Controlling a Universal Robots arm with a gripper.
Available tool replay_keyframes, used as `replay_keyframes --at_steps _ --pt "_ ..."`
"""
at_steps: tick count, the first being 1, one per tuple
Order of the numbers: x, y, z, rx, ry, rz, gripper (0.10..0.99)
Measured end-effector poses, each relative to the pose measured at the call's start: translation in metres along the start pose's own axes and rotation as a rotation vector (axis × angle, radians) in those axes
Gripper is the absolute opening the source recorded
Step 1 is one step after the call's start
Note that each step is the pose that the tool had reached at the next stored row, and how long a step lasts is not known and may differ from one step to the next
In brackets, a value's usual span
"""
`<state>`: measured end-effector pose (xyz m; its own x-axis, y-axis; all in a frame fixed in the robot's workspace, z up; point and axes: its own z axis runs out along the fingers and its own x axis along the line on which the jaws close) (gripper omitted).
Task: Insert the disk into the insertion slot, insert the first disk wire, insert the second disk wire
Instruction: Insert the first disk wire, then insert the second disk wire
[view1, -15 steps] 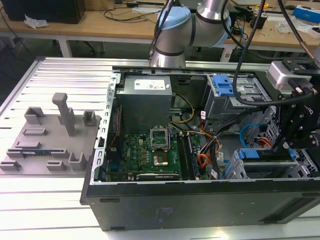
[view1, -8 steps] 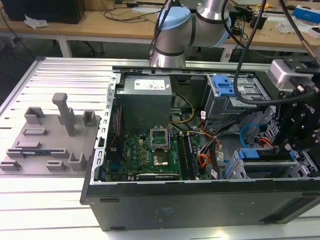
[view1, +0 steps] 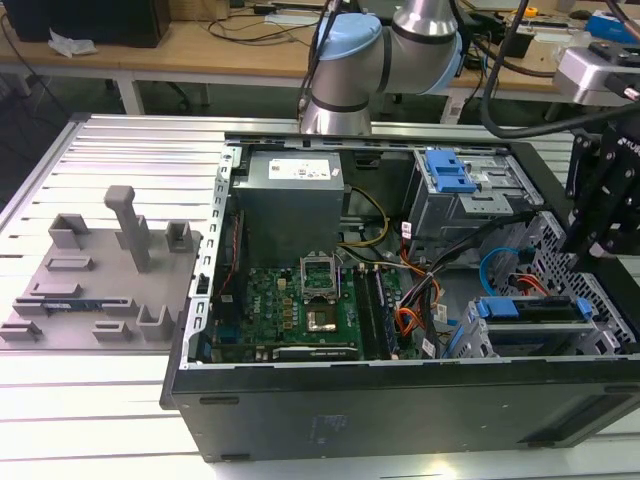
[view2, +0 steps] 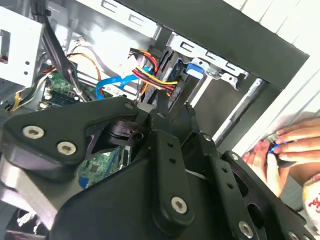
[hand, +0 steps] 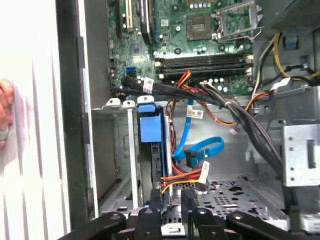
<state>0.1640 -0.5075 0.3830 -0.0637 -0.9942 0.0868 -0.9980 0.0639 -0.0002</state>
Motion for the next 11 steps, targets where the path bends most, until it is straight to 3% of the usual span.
replay_keyframes --at_steps 11 --pt "-0.0006 0.0 -0.0001 0.0 0.0002 0.0 0.302"
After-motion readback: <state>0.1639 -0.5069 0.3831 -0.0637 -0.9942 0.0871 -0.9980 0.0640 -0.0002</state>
